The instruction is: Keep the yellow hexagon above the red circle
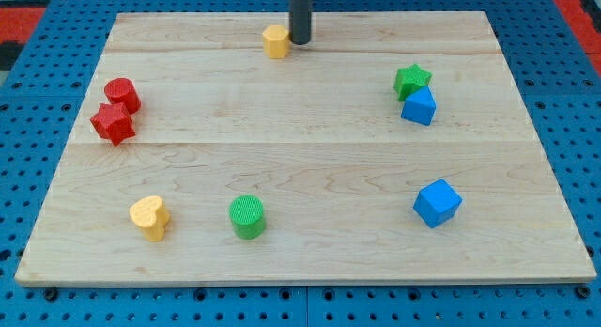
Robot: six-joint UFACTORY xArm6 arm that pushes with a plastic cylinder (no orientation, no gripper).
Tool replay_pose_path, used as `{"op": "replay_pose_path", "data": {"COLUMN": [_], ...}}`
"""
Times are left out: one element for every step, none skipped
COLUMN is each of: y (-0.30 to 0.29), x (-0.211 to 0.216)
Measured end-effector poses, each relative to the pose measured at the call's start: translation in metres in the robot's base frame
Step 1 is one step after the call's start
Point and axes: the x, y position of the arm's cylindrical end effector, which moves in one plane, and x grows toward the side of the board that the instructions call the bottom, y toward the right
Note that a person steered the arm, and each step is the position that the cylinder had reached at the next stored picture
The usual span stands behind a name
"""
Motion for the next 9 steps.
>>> {"op": "replay_pose_path", "data": {"y": [-0.034, -0.077, -0.116, -0.129, -0.106, -0.166, -0.192, -0.182, -0.084], "x": [0.002, 0.002, 0.035, 0.037, 0.012, 0.017, 0.040, 0.074, 0.073]}}
